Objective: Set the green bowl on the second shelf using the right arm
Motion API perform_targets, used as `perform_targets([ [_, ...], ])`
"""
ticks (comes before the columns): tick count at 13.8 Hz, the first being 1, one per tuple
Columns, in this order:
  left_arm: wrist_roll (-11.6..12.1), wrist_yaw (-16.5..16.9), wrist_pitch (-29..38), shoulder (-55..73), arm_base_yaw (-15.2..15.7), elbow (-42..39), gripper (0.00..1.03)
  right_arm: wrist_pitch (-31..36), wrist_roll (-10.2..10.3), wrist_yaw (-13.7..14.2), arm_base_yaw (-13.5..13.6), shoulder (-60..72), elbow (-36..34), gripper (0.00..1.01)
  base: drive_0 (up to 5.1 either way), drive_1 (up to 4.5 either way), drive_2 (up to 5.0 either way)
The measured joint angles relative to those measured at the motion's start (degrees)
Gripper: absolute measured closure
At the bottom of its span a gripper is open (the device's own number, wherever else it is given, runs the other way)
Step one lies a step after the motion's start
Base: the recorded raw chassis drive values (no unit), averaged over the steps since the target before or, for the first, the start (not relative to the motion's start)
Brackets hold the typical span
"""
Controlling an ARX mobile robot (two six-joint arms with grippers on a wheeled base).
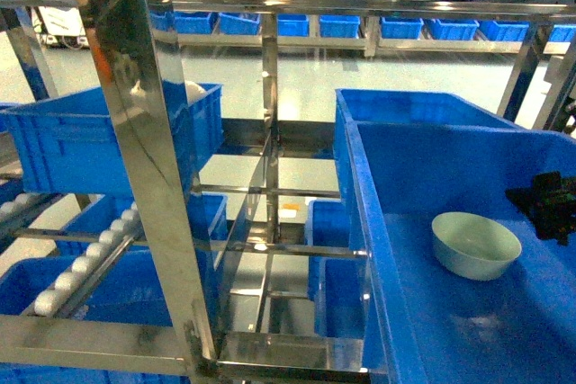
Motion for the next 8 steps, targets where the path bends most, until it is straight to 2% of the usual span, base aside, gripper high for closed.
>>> perform_targets([
  [1, 0.0, 0.0, 0.0, 0.0, 0.0, 0.0, 0.05, 3.19, 0.57, 1.22, 1.11, -2.62, -2.73, 0.05, 0.0, 0.0, 0.0],
  [2, 0.0, 0.0, 0.0, 0.0, 0.0, 0.0, 0.05, 5.55, 1.03, 2.14, 1.97, -5.75, -6.36, 0.02, 0.0, 0.0, 0.0],
  [5, 0.0, 0.0, 0.0, 0.0, 0.0, 0.0, 0.05, 9.29, 2.05, 4.02, 2.05, -14.84, -19.45, 0.03, 0.0, 0.0, 0.0],
  [6, 0.0, 0.0, 0.0, 0.0, -0.02, 0.0, 0.05, 10.97, 2.16, 4.31, 2.03, -18.45, -22.77, 0.03, 0.0, 0.0, 0.0],
  [8, 0.0, 0.0, 0.0, 0.0, 0.0, 0.0, 0.05, 9.88, 3.5, 4.59, 2.16, -26.75, -26.97, 0.03, 0.0, 0.0, 0.0],
])
